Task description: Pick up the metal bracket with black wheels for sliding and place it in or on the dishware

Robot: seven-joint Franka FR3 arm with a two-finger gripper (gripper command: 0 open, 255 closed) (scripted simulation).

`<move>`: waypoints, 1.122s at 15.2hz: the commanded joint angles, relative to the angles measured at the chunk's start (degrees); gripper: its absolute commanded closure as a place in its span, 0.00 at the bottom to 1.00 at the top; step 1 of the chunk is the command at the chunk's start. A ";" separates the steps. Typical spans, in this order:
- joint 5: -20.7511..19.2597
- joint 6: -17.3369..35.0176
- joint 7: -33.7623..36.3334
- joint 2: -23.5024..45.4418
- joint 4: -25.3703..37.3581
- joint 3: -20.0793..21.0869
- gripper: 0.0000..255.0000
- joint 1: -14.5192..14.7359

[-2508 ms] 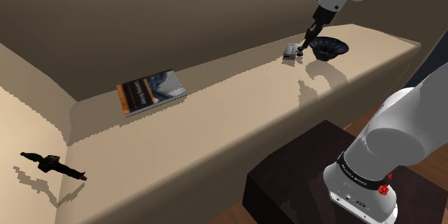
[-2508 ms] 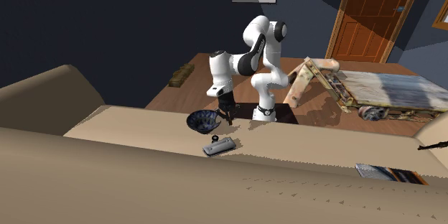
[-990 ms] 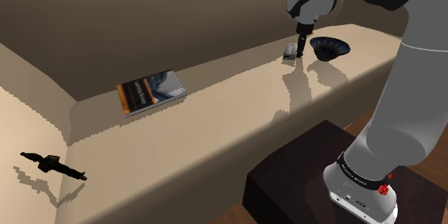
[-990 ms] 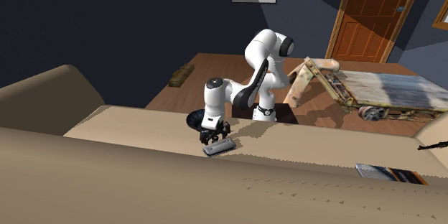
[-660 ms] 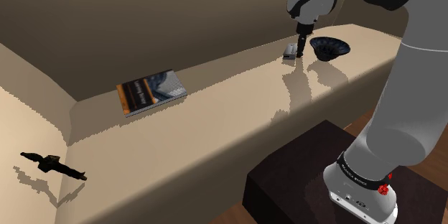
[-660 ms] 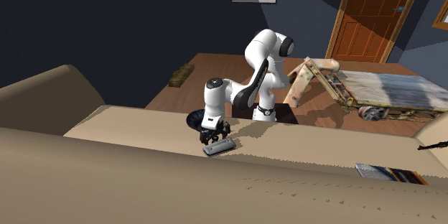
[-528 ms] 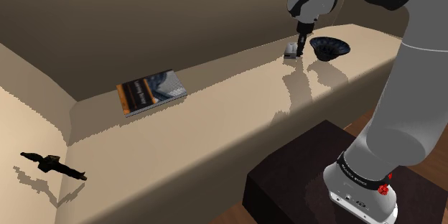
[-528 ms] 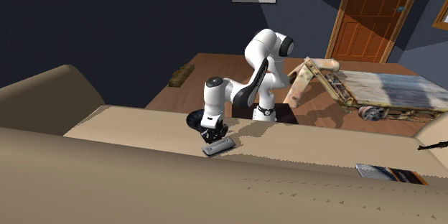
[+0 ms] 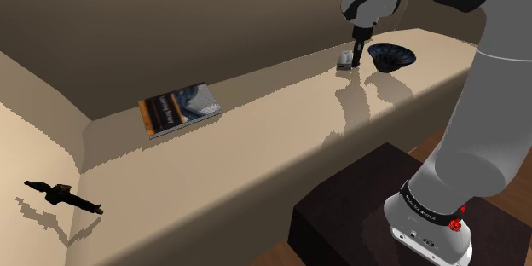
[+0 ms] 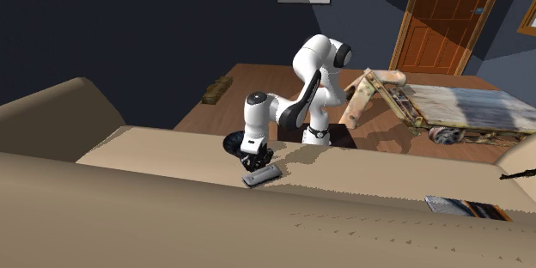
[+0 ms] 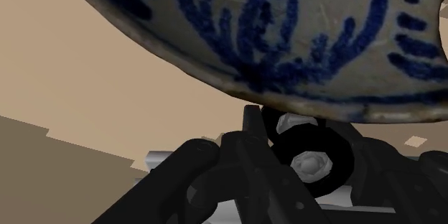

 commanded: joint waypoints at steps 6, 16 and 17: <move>-1.67 -4.30 0.93 -1.99 2.13 -0.44 1.00 0.53; -3.77 -11.38 2.19 -4.73 7.12 -0.92 1.00 1.06; -3.92 -12.11 2.27 -4.92 7.70 -0.95 1.00 1.09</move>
